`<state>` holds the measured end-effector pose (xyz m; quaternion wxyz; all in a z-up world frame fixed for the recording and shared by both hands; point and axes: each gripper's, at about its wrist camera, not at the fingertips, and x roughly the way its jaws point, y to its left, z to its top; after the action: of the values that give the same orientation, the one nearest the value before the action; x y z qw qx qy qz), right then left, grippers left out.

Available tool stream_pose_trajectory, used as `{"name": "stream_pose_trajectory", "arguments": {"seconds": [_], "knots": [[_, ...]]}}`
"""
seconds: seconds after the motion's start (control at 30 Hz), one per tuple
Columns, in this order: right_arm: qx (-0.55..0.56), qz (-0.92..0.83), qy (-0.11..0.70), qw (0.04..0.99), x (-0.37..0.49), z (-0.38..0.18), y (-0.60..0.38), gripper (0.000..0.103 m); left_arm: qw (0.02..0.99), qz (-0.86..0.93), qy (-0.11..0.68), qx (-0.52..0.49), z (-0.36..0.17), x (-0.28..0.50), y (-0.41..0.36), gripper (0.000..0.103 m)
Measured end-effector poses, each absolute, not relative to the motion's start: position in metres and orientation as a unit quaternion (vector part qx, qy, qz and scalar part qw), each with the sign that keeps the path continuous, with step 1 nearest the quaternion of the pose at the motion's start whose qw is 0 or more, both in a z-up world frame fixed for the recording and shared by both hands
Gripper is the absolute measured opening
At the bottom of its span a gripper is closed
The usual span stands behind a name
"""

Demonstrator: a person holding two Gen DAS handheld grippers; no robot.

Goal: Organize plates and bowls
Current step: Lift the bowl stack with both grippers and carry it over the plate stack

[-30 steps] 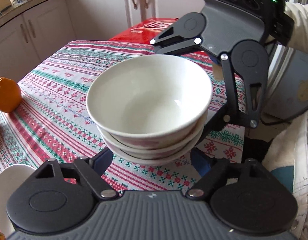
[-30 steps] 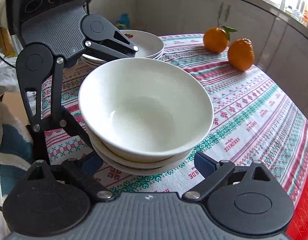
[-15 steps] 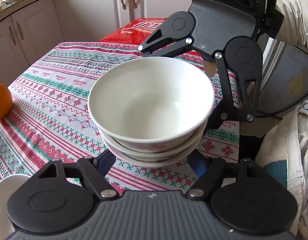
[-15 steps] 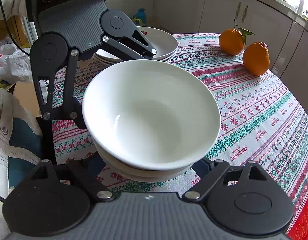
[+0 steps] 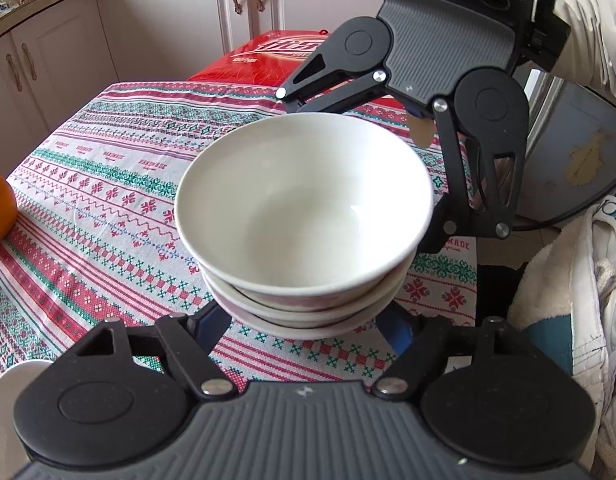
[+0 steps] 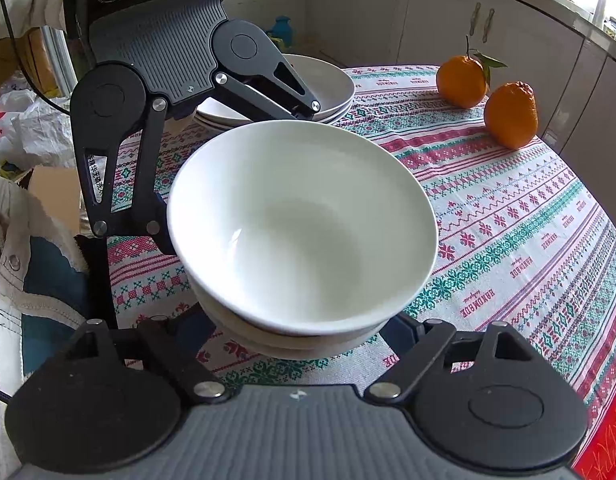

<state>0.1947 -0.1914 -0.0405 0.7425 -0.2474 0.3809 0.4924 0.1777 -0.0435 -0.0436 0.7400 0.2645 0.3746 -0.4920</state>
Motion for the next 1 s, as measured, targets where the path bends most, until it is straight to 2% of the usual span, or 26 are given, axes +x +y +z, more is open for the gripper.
{"name": "stream_pose_trajectory", "arguments": {"seconds": [0.5, 1.0], "knots": [[-0.26, 0.496, 0.376, 0.738, 0.188, -0.024, -0.183, 0.09, 0.749, -0.482, 0.377, 0.254, -0.028, 0.167, -0.035, 0.078], [-0.304, 0.525, 0.33, 0.723, 0.192, 0.013, -0.13, 0.09, 0.792, -0.429, 0.358, 0.245, 0.008, 0.153, 0.016, 0.078]]}}
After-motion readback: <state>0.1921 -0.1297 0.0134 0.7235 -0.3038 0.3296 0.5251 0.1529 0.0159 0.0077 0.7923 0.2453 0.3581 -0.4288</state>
